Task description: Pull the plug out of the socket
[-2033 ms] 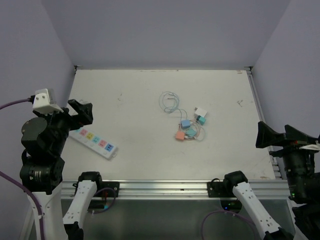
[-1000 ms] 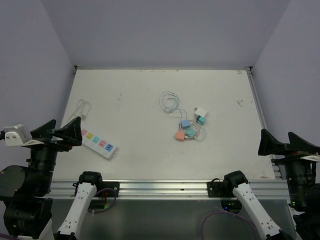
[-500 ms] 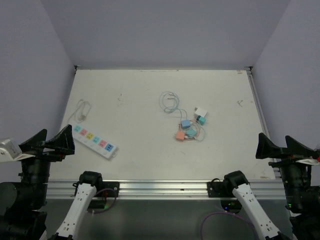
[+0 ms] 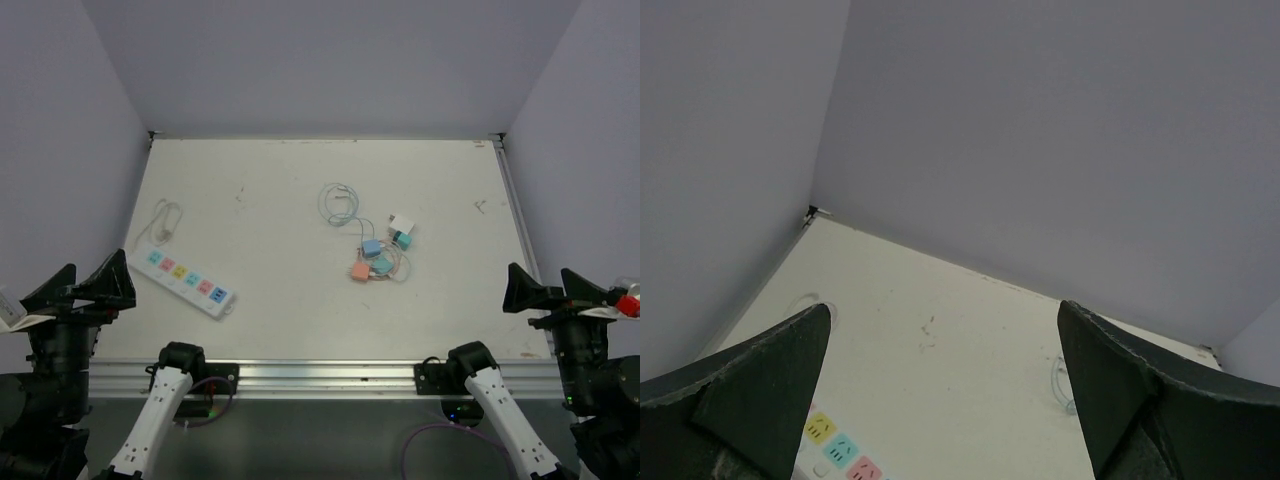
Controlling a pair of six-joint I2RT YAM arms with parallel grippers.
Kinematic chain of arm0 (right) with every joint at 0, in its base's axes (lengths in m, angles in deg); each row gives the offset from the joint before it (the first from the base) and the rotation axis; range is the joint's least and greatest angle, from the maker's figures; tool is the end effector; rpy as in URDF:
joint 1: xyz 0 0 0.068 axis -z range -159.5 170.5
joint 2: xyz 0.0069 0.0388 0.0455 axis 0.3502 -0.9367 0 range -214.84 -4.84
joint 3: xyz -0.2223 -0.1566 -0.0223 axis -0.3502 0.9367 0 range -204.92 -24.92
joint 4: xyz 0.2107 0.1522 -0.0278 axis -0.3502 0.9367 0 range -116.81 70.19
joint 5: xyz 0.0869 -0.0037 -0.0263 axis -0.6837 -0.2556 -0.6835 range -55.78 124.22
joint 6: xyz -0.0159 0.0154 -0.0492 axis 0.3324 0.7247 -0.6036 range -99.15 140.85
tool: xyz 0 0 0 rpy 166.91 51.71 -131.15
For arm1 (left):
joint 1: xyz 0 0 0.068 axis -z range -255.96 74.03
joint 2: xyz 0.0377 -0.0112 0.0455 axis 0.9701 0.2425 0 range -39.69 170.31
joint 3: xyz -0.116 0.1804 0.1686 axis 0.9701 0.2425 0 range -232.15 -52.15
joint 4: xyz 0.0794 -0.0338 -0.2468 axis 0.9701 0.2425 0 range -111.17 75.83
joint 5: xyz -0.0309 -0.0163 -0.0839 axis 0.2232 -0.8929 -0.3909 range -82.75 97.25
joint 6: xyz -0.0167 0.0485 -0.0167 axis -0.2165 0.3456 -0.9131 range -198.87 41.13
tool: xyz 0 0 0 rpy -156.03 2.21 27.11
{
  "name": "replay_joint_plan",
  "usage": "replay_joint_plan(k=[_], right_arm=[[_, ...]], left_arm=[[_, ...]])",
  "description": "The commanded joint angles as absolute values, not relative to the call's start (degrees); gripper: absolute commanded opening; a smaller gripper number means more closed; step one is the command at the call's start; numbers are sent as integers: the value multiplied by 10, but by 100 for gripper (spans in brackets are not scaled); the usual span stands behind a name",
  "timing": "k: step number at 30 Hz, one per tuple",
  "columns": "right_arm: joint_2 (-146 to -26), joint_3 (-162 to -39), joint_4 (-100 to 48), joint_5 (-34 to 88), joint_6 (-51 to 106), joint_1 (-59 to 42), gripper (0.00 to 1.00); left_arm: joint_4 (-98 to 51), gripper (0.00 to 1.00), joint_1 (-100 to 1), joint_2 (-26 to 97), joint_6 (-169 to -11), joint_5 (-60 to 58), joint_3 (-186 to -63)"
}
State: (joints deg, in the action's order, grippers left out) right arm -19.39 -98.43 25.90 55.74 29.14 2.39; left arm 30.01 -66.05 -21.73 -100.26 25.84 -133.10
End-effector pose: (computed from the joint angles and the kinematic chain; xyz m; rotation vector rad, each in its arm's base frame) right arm -0.0474 -0.0293 0.4322 0.1808 1.4588 0.1003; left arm -0.0648 0.0229 0.4624 -0.4062 1.3184 -0.2359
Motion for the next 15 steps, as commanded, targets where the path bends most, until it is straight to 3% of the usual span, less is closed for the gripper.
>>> replay_joint_plan(k=[1, 15], right_arm=[[-193, -976, 230, 553, 277, 21, 99], [-189, -959, 218, 551, 276, 21, 99]], left_arm=[[272, 99, -656, -221, -986, 278, -1331], [250, 99, -647, -235, -992, 333, -1321]])
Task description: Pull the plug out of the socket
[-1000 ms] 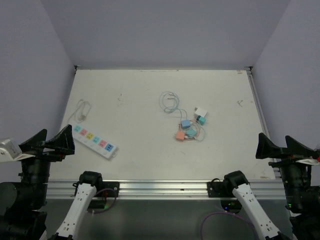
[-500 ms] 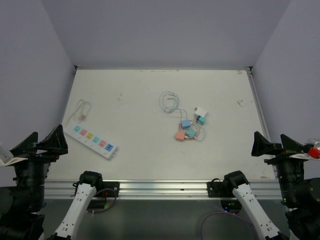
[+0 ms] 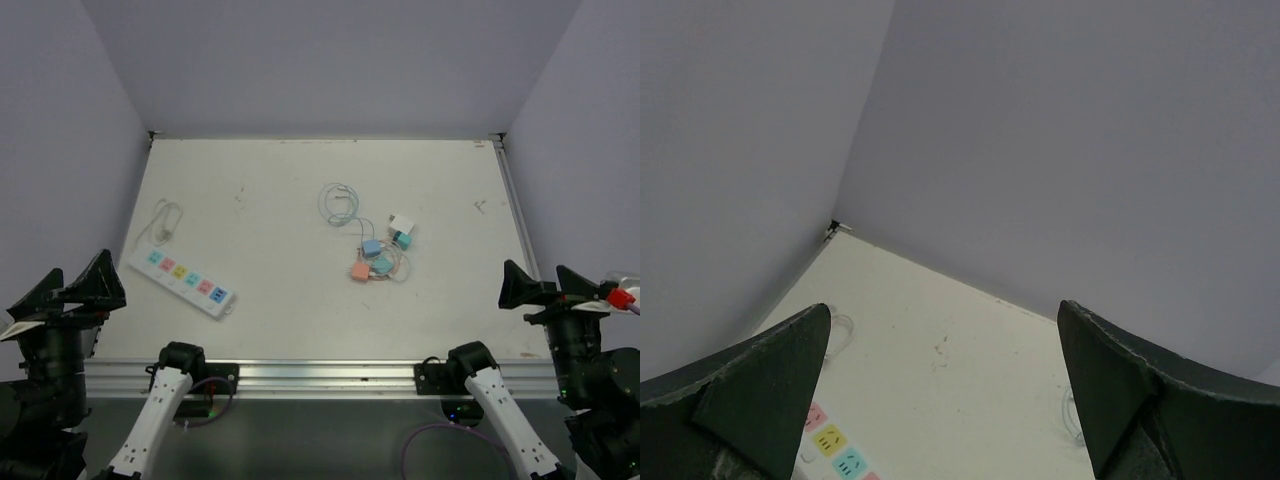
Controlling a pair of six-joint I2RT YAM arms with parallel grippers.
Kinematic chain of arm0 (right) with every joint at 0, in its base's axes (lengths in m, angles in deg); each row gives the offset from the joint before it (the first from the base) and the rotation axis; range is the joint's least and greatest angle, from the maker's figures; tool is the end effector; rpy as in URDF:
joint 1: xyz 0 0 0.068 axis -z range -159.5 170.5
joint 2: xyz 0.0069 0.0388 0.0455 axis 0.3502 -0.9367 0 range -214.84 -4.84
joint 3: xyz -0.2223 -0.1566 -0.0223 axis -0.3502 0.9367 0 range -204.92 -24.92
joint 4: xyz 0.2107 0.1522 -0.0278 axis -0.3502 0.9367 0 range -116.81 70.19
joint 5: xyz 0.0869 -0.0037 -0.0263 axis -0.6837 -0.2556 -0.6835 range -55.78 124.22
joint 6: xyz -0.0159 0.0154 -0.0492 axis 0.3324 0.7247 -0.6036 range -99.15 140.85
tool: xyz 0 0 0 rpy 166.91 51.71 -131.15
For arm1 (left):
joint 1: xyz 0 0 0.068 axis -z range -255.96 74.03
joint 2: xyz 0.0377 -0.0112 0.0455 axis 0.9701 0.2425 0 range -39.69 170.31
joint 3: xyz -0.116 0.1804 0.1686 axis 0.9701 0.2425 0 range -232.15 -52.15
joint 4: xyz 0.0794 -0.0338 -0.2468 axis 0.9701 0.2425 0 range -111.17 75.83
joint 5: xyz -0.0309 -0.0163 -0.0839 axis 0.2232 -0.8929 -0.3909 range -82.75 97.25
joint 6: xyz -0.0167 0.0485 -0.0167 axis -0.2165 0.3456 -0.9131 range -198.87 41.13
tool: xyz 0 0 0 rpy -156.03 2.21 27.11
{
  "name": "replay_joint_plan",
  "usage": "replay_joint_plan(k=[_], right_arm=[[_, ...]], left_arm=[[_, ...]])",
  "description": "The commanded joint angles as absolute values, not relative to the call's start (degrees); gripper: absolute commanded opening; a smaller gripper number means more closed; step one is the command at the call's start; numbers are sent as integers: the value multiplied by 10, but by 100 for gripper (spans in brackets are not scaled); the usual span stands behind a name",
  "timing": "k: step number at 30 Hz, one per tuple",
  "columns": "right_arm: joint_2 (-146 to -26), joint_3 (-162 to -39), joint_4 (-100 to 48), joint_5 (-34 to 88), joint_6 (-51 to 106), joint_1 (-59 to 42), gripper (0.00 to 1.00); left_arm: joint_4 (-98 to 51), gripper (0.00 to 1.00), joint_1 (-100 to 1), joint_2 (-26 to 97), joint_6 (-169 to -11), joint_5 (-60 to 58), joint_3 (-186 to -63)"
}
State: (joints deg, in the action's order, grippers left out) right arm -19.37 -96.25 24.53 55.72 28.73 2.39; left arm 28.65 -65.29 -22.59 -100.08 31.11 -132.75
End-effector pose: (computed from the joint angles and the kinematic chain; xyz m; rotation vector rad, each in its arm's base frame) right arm -0.0387 -0.0264 0.4276 0.1727 1.4726 0.0906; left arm -0.0692 0.0277 0.4623 -0.4706 1.2710 -0.1916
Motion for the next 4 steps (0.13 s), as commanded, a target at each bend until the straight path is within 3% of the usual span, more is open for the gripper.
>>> replay_joint_plan(k=[1, 4], right_arm=[[-189, -958, 217, 551, 276, 22, 99], [-191, -956, 214, 551, 275, 20, 99]], left_arm=[[248, 99, -647, -236, -992, 332, -1320], [245, 99, -647, -235, -993, 328, -1315]])
